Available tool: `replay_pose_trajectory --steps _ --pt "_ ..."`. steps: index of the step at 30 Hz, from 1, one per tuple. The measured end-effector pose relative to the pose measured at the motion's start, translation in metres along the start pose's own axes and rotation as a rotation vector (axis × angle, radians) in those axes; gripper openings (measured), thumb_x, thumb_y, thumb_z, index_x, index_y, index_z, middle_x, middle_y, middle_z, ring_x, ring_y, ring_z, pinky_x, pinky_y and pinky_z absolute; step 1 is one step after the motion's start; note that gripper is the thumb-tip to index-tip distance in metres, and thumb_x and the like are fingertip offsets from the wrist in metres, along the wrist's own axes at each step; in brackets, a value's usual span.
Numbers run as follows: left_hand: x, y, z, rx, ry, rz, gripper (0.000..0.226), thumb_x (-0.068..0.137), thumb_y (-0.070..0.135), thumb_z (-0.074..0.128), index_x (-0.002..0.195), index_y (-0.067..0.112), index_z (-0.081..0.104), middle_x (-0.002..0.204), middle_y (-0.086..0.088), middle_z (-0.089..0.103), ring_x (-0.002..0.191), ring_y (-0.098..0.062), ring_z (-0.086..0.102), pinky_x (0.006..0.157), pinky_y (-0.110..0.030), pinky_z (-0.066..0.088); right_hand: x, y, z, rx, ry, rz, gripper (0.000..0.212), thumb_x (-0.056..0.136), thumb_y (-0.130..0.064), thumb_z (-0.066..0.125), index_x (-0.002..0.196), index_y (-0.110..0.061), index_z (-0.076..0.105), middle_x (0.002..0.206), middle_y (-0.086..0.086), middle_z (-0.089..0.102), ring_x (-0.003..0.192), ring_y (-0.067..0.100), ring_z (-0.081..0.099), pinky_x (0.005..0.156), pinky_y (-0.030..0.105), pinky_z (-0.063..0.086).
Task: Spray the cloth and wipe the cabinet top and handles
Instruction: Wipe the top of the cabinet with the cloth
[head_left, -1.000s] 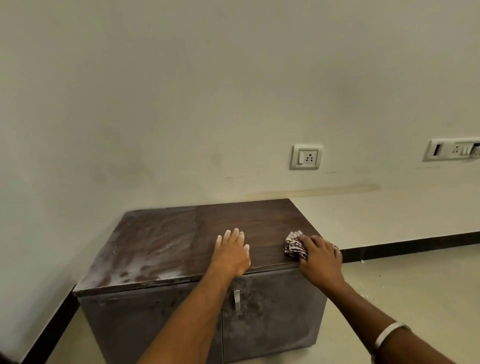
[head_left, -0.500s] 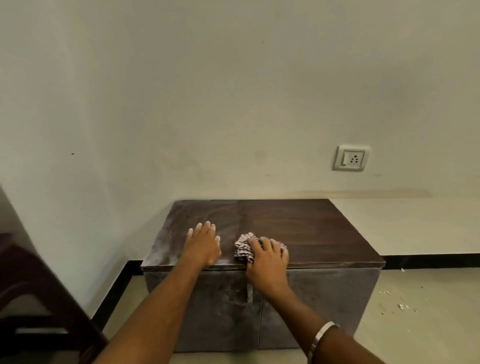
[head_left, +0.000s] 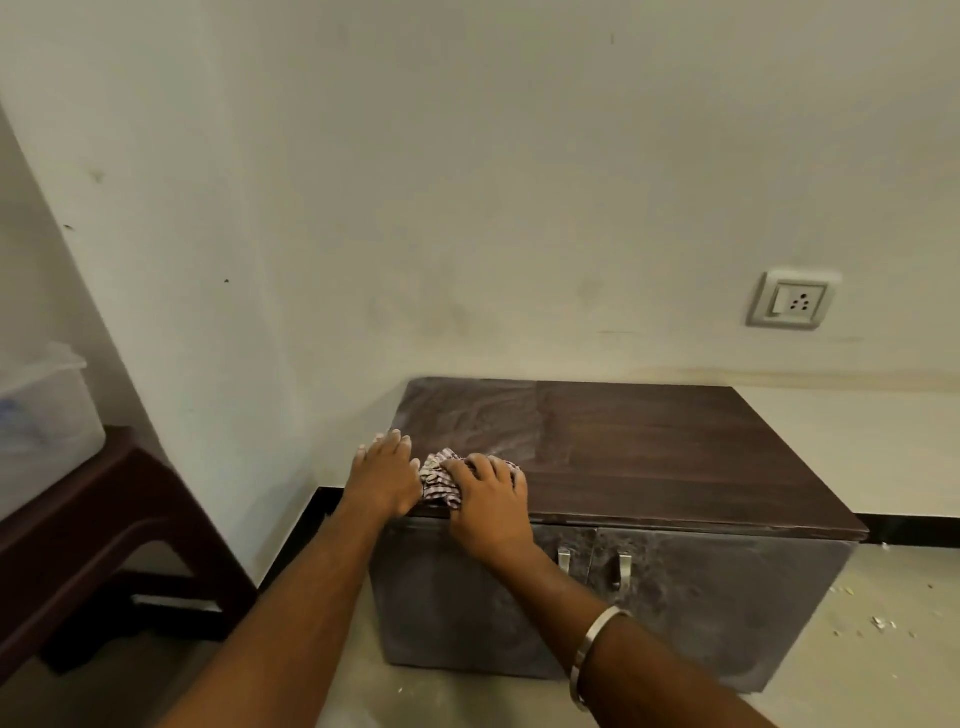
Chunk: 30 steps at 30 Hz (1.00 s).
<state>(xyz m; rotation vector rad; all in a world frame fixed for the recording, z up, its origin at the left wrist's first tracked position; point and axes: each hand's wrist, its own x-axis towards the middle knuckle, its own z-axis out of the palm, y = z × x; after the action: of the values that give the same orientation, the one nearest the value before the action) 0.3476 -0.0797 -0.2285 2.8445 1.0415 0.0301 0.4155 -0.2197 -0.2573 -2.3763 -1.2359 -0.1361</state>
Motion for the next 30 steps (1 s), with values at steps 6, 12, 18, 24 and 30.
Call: replay_pose_trajectory --steps 6,12,18,24,30 --pt "0.004 0.038 -0.004 0.013 0.007 0.075 0.056 0.103 0.032 0.025 0.154 0.011 0.014 0.163 -0.005 0.007 0.15 -0.025 0.006 0.121 -0.043 0.006 -0.003 0.058 -0.028 -0.034 0.003 0.058 0.061 0.084 -0.026 0.053 0.141 -0.037 0.033 0.145 -0.003 0.037 0.139 0.022 0.025 0.115 0.045 0.014" --pt "0.013 0.071 0.002 -0.035 -0.032 0.14 0.055 0.104 0.031 0.023 0.154 0.01 0.012 0.163 -0.005 0.004 0.15 -0.026 0.002 0.121 -0.044 0.003 -0.014 0.144 -0.074 -0.103 0.014 0.329 0.064 0.085 -0.029 0.053 0.144 -0.036 0.029 0.149 0.0 0.034 0.14 0.024 0.025 0.116 0.048 0.015" --pt "0.029 0.075 0.015 -0.03 -0.035 0.155 0.056 0.104 0.031 0.023 0.154 0.01 0.012 0.163 -0.005 0.004 0.15 -0.026 0.002 0.121 -0.044 0.003 -0.008 0.144 -0.07 -0.111 0.056 0.419 0.064 0.085 -0.028 0.055 0.143 -0.035 0.03 0.147 0.0 0.033 0.14 0.026 0.021 0.115 0.052 0.01" --pt "0.037 0.041 0.013 0.018 -0.012 0.106 0.056 0.103 0.032 0.025 0.154 0.011 0.013 0.163 -0.005 0.006 0.15 -0.025 0.005 0.121 -0.045 0.006 0.019 0.079 -0.036 -0.043 0.014 0.269 0.064 0.084 -0.028 0.054 0.143 -0.035 0.03 0.148 0.001 0.032 0.141 0.027 0.019 0.114 0.053 0.008" --pt "0.035 -0.017 0.003 0.018 0.031 -0.023 0.055 0.102 0.033 0.028 0.152 0.01 0.021 0.161 -0.007 0.016 0.149 -0.026 0.014 0.12 -0.044 0.012 0.04 -0.003 0.007 0.023 -0.038 0.022 0.062 0.083 -0.03 0.057 0.14 -0.034 0.034 0.146 0.0 0.034 0.139 0.026 0.02 0.114 0.052 0.007"
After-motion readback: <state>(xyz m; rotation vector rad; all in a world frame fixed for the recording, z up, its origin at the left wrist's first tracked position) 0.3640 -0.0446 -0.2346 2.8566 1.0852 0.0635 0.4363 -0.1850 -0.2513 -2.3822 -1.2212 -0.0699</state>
